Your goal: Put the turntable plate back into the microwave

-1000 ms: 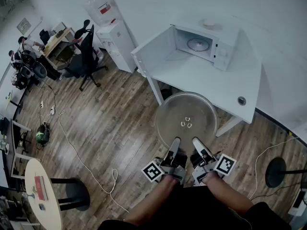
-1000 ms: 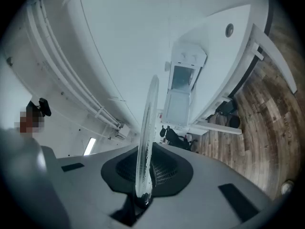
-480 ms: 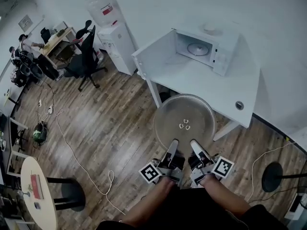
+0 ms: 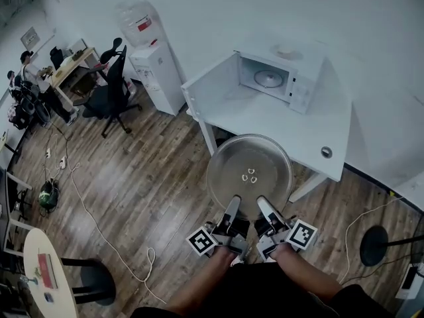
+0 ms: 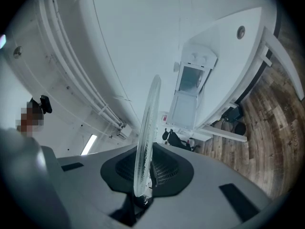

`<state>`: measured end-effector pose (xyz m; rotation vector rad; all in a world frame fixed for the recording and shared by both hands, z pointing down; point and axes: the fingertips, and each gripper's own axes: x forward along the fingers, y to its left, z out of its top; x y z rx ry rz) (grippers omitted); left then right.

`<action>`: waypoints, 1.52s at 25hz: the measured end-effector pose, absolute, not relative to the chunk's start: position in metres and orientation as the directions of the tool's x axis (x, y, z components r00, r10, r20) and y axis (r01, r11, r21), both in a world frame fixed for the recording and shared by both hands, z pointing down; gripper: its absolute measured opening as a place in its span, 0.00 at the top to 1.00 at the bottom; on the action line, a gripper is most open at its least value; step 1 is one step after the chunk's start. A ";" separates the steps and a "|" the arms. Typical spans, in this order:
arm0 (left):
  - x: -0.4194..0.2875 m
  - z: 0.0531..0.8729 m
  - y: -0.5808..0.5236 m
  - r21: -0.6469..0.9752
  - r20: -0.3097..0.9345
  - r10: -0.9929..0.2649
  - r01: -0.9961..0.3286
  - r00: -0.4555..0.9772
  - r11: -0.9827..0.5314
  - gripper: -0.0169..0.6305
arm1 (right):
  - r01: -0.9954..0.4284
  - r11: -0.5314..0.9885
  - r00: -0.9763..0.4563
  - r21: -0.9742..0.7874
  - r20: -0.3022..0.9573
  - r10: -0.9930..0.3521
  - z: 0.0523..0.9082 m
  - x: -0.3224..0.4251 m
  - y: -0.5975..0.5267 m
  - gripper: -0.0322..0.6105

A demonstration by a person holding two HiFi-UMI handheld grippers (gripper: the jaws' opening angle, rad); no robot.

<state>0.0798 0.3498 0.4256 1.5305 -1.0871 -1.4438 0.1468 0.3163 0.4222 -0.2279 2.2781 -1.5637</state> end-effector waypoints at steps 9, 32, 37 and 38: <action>0.054 0.418 0.357 0.917 -0.387 -0.921 -0.081 0.043 -0.389 0.90 | 0.064 0.384 -0.902 -0.921 -0.218 -0.372 0.414 0.122 0.326 0.86; -0.024 0.442 0.227 0.947 -0.308 -0.951 -0.094 0.010 -0.308 0.90 | 0.085 0.308 -0.915 -0.948 -0.197 -0.353 0.441 0.042 0.194 0.86; -0.032 0.445 0.192 0.953 -0.291 -0.957 -0.092 0.004 -0.290 0.90 | 0.080 0.292 -0.920 -0.953 -0.183 -0.347 0.444 0.034 0.158 0.86; -0.033 0.446 0.185 0.954 -0.288 -0.958 -0.089 0.002 -0.287 0.90 | 0.078 0.288 -0.921 -0.954 -0.180 -0.346 0.445 0.033 0.151 0.86</action>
